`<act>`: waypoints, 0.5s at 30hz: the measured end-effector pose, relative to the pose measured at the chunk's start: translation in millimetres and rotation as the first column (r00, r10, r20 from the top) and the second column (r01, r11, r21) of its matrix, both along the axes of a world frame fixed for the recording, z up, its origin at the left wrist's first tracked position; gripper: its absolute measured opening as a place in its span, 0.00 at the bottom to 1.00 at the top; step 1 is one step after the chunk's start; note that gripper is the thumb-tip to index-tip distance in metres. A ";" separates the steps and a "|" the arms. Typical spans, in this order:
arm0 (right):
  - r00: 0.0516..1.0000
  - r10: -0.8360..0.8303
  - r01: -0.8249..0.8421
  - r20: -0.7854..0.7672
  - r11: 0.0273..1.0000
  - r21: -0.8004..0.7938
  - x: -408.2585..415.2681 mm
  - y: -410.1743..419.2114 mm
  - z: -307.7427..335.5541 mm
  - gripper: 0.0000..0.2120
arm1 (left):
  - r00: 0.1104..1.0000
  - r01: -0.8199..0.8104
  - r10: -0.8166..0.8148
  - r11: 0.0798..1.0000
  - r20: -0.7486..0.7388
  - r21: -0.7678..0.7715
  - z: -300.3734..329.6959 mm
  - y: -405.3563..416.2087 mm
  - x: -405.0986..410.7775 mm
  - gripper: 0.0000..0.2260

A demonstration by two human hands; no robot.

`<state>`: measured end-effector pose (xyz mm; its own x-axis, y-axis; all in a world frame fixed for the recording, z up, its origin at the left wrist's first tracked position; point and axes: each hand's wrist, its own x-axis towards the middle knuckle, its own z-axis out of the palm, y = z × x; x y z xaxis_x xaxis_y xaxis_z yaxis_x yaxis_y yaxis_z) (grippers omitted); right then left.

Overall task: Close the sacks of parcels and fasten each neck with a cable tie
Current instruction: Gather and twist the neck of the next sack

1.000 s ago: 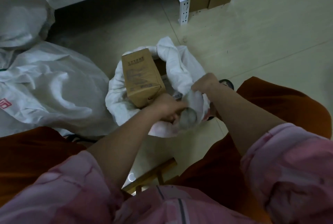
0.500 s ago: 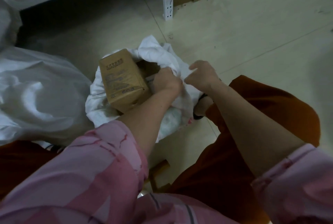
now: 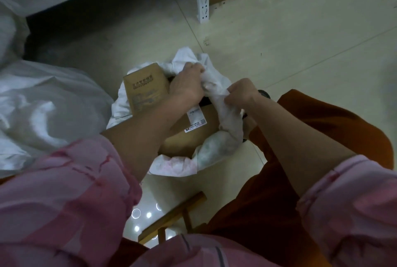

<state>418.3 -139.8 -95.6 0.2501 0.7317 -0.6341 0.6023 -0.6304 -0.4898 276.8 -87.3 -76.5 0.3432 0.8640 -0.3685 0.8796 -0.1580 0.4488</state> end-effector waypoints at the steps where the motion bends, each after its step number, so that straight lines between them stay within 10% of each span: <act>1: 0.996 -0.035 0.033 -0.081 0.999 -0.024 6.7 -1.3 1.0 0.14 | 0.995 0.083 -0.081 0.996 -0.062 0.036 -2.5 5.3 -2.4 0.25; 9: 0.907 -0.088 0.067 -0.412 0.996 -0.064 37.0 -8.3 -4.2 0.06 | 0.909 0.326 -0.347 0.937 -0.231 -0.125 -5.4 54.1 3.3 0.05; 15: 0.996 -0.090 0.090 0.029 0.996 -0.011 43.7 6.1 -9.6 0.17 | 0.964 0.152 -0.197 0.960 -0.180 -0.234 20.8 99.8 -2.8 0.16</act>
